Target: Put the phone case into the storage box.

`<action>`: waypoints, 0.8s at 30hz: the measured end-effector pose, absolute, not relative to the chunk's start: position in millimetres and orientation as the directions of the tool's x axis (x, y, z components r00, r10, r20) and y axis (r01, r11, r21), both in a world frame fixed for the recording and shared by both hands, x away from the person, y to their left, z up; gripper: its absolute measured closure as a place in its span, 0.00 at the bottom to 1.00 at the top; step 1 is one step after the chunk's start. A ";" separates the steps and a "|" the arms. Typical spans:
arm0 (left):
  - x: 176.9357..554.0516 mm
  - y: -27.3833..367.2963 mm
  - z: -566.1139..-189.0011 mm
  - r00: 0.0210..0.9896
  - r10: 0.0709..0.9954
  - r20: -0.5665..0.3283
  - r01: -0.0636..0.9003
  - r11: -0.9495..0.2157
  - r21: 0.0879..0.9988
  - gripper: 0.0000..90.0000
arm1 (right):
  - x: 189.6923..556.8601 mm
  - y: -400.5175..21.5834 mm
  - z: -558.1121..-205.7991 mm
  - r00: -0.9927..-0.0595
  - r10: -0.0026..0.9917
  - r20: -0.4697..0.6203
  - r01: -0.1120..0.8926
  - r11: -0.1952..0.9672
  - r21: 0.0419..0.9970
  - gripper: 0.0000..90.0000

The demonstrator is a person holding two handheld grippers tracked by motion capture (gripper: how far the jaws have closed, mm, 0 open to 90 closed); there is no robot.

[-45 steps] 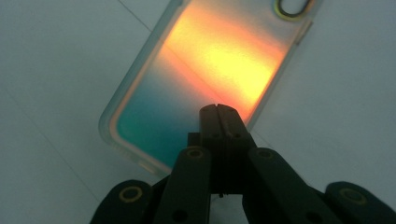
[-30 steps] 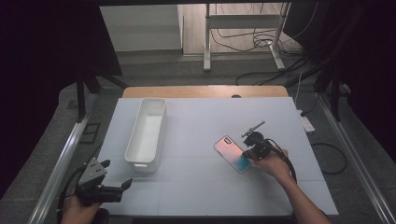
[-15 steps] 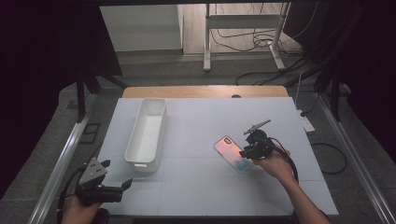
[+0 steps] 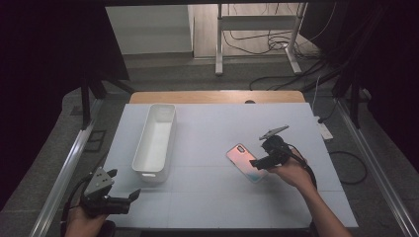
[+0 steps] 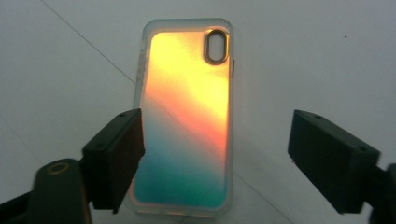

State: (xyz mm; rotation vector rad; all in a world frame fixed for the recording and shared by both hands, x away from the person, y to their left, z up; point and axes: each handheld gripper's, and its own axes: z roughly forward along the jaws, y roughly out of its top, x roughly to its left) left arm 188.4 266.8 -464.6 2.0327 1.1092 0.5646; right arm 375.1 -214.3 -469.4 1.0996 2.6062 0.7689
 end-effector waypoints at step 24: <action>188.4 266.6 -464.8 0.532 0.847 0.029 0.522 -0.354 0.776 0.02 | 381.6 -221.1 -491.6 -0.675 0.738 0.006 0.637 0.578 0.511 0.00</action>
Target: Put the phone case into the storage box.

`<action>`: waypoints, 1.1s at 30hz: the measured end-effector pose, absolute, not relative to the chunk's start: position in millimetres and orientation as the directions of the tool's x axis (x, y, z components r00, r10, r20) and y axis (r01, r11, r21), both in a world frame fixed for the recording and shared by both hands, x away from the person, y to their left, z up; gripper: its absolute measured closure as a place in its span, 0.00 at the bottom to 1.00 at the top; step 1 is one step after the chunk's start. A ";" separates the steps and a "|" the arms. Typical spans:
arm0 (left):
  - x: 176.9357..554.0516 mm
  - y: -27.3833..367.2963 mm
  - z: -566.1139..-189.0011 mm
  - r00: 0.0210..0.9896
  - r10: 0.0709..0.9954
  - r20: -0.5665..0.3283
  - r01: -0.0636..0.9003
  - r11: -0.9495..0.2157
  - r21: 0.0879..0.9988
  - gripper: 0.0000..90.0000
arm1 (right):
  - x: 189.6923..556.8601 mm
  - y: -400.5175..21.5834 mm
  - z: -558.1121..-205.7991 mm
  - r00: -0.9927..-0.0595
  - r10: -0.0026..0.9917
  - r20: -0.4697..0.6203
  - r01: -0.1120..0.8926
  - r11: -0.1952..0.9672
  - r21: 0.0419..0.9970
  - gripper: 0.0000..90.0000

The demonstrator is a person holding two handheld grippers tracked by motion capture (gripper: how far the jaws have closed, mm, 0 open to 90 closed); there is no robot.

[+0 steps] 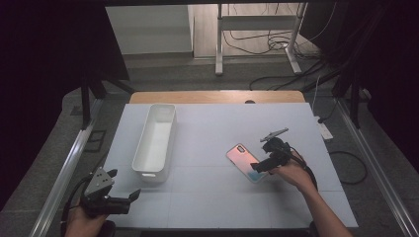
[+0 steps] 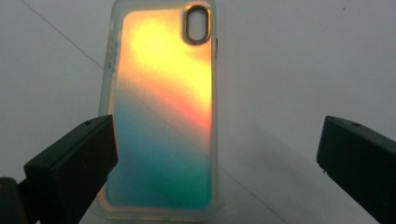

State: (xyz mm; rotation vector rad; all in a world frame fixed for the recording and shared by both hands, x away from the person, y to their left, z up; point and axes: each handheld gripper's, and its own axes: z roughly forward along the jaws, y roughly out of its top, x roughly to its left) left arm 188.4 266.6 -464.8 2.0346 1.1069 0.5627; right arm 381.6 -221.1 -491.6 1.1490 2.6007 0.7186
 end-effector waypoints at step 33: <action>188.9 266.5 -464.7 0.528 0.849 0.031 0.526 -0.355 0.773 0.01 | 393.7 -230.4 -498.0 -0.690 0.716 0.103 0.685 0.600 0.413 0.96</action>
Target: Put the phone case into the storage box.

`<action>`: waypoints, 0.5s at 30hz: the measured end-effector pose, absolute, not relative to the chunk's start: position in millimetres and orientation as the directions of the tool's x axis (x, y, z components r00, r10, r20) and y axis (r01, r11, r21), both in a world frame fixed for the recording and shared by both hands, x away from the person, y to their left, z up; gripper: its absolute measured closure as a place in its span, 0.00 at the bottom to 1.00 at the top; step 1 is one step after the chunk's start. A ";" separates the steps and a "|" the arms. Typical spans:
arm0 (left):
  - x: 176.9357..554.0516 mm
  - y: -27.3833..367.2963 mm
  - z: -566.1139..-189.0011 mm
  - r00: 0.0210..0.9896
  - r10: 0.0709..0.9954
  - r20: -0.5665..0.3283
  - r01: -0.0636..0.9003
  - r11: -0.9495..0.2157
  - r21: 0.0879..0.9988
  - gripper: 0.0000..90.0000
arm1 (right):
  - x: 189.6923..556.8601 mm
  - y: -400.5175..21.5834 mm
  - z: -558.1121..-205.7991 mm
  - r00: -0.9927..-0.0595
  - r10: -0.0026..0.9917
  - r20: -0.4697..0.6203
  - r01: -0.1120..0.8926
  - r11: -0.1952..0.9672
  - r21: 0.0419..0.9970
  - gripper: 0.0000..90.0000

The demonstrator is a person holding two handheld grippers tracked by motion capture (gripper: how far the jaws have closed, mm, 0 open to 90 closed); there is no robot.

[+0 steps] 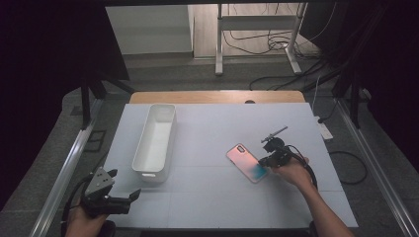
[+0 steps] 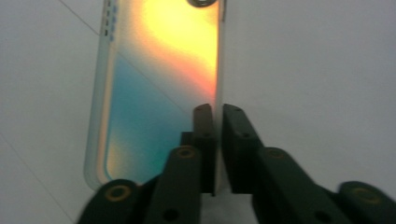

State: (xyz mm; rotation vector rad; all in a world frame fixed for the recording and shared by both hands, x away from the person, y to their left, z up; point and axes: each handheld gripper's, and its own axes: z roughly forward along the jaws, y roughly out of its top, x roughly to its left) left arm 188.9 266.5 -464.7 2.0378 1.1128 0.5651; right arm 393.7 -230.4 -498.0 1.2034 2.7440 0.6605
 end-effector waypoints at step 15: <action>190.0 264.5 -464.7 0.538 0.842 0.038 0.527 -0.371 0.765 0.01 | 390.2 -225.5 -489.5 -0.665 0.742 0.082 0.695 0.575 0.432 0.98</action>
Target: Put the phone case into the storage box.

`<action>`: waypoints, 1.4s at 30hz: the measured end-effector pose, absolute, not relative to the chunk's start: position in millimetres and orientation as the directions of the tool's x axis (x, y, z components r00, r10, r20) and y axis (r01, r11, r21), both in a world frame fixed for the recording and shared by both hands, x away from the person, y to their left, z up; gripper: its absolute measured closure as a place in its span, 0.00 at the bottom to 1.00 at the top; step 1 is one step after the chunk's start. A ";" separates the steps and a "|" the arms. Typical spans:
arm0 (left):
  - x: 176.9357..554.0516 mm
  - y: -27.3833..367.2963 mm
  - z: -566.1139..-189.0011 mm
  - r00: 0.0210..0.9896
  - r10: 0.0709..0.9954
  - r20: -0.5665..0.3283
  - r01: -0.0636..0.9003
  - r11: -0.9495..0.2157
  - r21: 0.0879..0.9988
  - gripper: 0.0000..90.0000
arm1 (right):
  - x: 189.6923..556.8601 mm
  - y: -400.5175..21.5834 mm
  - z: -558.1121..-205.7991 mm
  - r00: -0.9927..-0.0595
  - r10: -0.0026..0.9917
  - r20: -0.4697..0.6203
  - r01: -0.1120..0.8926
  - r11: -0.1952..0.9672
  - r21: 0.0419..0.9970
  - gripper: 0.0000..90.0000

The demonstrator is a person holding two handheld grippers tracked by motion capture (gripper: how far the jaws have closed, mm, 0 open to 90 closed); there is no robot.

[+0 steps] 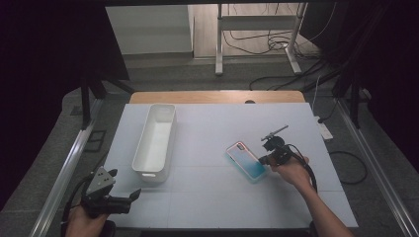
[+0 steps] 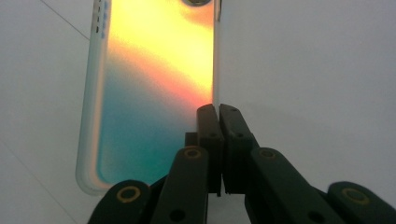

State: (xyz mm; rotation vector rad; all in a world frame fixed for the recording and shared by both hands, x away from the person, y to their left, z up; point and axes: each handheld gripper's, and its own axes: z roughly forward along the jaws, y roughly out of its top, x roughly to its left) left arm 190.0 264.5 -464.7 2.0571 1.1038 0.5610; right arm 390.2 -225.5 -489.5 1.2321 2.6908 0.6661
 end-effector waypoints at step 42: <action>216.1 241.8 -441.4 0.662 0.733 -0.154 0.511 -0.292 0.808 0.00 | 372.8 -220.2 -448.0 -0.696 0.717 0.035 0.578 0.531 0.620 0.98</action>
